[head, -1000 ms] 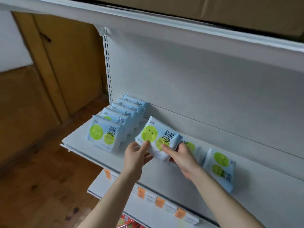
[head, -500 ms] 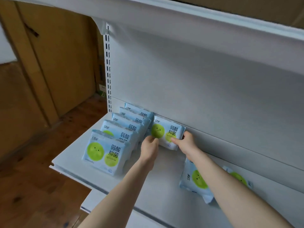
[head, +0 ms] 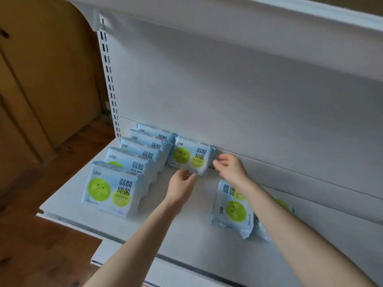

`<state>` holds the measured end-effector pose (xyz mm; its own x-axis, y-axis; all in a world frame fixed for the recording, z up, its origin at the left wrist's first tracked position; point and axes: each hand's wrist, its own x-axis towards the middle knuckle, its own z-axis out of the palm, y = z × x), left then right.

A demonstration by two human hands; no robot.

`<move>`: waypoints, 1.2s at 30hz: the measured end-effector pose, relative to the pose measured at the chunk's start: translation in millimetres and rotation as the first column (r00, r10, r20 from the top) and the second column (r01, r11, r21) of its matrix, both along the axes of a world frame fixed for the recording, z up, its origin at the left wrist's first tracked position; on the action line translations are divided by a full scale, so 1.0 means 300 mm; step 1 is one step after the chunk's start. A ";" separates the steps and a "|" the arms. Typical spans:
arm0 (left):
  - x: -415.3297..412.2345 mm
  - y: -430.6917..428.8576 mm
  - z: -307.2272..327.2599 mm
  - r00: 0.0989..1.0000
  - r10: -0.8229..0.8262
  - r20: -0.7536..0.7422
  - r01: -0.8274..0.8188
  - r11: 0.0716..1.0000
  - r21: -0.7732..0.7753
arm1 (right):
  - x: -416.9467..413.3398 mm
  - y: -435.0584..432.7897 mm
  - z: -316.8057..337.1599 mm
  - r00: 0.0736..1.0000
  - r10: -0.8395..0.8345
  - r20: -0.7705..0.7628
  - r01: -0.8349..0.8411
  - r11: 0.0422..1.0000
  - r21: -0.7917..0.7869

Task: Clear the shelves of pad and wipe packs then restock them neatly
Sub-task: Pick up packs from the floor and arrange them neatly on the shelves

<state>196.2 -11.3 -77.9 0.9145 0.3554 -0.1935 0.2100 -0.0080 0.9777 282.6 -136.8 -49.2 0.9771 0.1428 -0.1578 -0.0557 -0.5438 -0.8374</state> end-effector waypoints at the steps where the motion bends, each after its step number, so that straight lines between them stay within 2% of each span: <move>1: -0.019 -0.021 -0.002 0.999 -0.040 -0.032 0.042 0.998 0.045 | -0.026 -0.035 0.019 1.000 0.002 0.025 -0.002 1.000 0.003; 5: -0.087 -0.131 0.015 0.960 -0.169 -0.222 0.232 0.927 0.297 | -0.154 -0.188 0.057 0.993 -0.015 0.120 0.020 0.999 -0.046; 7: -0.105 -0.191 0.036 0.933 -0.210 -0.294 0.319 0.859 0.400 | -0.223 -0.247 0.050 0.987 0.024 0.156 -0.001 0.989 -0.147; 9: -0.107 -0.238 0.051 0.928 -0.198 -0.316 0.335 0.817 0.470 | -0.293 -0.284 0.024 0.982 0.109 0.153 -0.060 0.954 -0.293; 11: -0.100 -0.271 0.051 0.928 -0.179 -0.328 0.316 0.845 0.431 | -0.351 -0.299 -0.012 0.965 0.218 0.145 -0.140 0.898 -0.418; 12: -0.099 -0.284 0.051 0.929 -0.171 -0.329 0.290 0.888 0.356 | -0.372 -0.302 -0.028 0.956 0.251 0.153 -0.166 0.890 -0.424; 14: -0.107 -0.305 0.049 0.936 -0.158 -0.313 0.217 0.963 0.162 | -0.395 -0.312 -0.046 0.947 0.269 0.175 -0.186 0.905 -0.382; 16: -0.120 -0.315 0.044 0.951 -0.148 -0.270 0.160 0.987 0.020 | -0.397 -0.332 -0.037 0.958 0.216 0.190 -0.148 0.935 -0.321; 19: -0.154 -0.290 0.076 0.961 -0.160 -0.226 0.144 0.986 -0.083 | -0.371 -0.373 0.002 0.961 0.086 0.264 -0.041 0.985 -0.170; 21: -0.175 -0.252 0.107 0.950 -0.223 -0.221 0.201 0.973 -0.116 | -0.343 -0.393 0.038 0.953 0.074 0.294 -0.043 0.993 -0.110; 25: -0.215 -0.169 0.174 0.931 -0.332 -0.152 0.316 0.941 -0.117 | -0.303 -0.384 0.102 0.962 0.273 -0.010 -0.273 0.961 0.048; 28: -0.227 -0.109 0.174 0.971 -0.224 -0.077 0.210 0.965 -0.155 | -0.297 -0.337 0.109 0.922 0.361 -0.143 -0.319 0.914 0.251; 30: -0.226 -0.077 0.142 0.999 0.002 -0.040 -0.011 0.978 -0.207 | -0.284 -0.290 0.082 0.952 0.267 -0.153 -0.199 0.914 0.354; 32: -0.229 -0.062 0.107 0.987 0.161 -0.025 -0.162 0.971 -0.175 | -0.265 -0.227 0.038 0.977 0.116 -0.181 -0.027 0.902 0.430; 36: -0.217 -0.055 0.056 0.987 0.161 0.002 -0.161 0.985 -0.070 | -0.239 -0.061 -0.046 0.948 -0.064 -0.313 0.242 0.784 0.572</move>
<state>131.2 -27.9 -61.1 0.8480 0.4841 -0.2158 0.1953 0.0931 0.9763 210.8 -155.1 -63.0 0.9276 0.1467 -0.3435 -0.3588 0.0947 -0.9286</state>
